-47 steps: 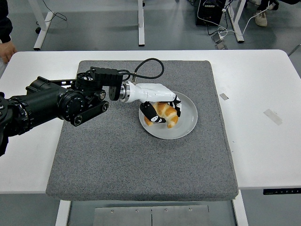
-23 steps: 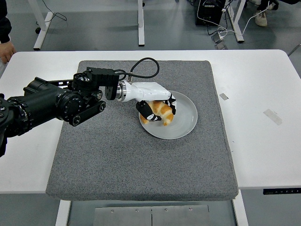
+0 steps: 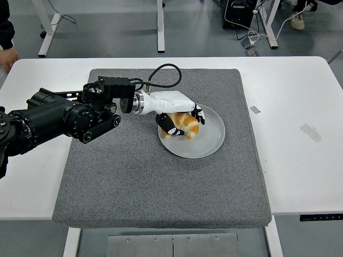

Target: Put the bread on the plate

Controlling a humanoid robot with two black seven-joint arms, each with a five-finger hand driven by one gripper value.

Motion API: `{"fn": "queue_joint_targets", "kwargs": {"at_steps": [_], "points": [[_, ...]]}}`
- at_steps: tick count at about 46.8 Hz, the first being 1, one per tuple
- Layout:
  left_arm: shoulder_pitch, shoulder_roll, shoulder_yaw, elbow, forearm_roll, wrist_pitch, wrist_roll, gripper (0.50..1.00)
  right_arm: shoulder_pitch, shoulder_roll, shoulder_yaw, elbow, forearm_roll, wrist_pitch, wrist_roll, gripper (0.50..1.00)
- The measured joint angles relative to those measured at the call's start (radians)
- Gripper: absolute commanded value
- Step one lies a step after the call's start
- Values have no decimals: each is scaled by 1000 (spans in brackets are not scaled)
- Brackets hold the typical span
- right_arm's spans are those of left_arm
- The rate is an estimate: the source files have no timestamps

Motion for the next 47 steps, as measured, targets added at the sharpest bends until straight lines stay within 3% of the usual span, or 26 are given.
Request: {"fn": "queue_joint_targets", "kwargs": {"at_steps": [5,14,26,36,41,43,47], "points": [[6,0,0,0,0,0,0,834,0,0,0,0,0,0,0,1000],[7,0,-3,0,-13,18,0,963,0,0,0,0,0,0,0,1000],[-1,0,-15,0,-91,57,0,978,-5,0,0,0,0,0,0,1000],[-43,0,-36,0,-360,69,0,983,-6,0,-1,0,0,0,0,1000],[-49,0,-113,0,-567,58,3,990,-6,0,-2,0,0,0,0,1000],[-40,0,-185,0,-563,45,44,990,-6,0,-2,0,0,0,0,1000],[-8,5,-338,-1,-590,-1,200,990,-6,0,-2,0,0,0,0,1000]]}}
